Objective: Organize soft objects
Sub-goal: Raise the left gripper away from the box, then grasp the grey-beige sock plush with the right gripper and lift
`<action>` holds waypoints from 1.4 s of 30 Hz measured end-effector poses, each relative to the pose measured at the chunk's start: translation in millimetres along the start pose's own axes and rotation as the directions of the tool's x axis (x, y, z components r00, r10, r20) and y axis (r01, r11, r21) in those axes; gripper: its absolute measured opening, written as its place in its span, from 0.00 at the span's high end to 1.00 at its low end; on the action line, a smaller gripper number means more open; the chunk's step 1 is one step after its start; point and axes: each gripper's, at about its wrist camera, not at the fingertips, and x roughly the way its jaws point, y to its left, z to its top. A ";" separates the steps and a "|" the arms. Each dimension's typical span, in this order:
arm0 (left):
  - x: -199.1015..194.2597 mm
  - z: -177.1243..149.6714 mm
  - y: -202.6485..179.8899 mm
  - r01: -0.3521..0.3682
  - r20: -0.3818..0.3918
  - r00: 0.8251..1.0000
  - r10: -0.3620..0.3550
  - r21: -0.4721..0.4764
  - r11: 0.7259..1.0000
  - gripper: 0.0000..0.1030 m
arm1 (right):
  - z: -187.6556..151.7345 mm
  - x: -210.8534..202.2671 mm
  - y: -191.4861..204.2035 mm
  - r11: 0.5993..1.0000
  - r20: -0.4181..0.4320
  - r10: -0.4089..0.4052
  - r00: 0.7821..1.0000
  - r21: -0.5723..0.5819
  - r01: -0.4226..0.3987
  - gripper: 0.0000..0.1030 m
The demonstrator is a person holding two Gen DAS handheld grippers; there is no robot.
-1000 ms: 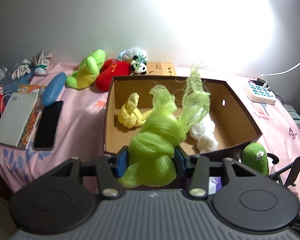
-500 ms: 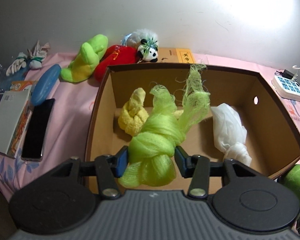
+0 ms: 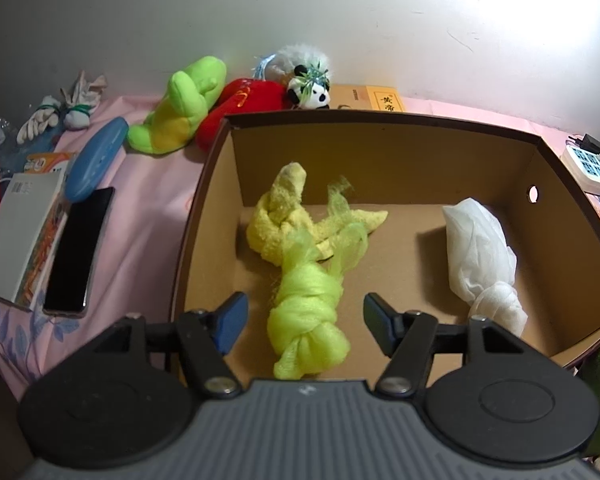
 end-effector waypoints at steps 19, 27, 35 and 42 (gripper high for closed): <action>-75.7 -41.1 -8.9 0.070 0.062 0.995 -0.073 0.058 0.996 0.33 | -4.1 -0.4 -3.4 1.000 -0.013 0.000 1.000 0.003 0.000 0.87; -94.9 -69.0 -14.0 0.069 0.059 0.996 -0.073 0.070 0.995 0.32 | -7.4 1.7 -2.8 0.999 -0.029 -0.013 1.000 -0.036 0.012 0.86; -105.1 -94.5 -9.3 0.059 0.029 0.998 -0.060 0.035 0.998 0.31 | -8.8 6.1 -3.1 0.979 -0.009 -0.103 0.995 -0.180 0.100 0.85; -112.0 -112.0 -7.8 0.051 0.002 0.999 -0.051 0.009 0.999 0.30 | -15.5 12.5 -3.0 0.962 -0.027 -0.093 0.995 -0.261 0.083 0.81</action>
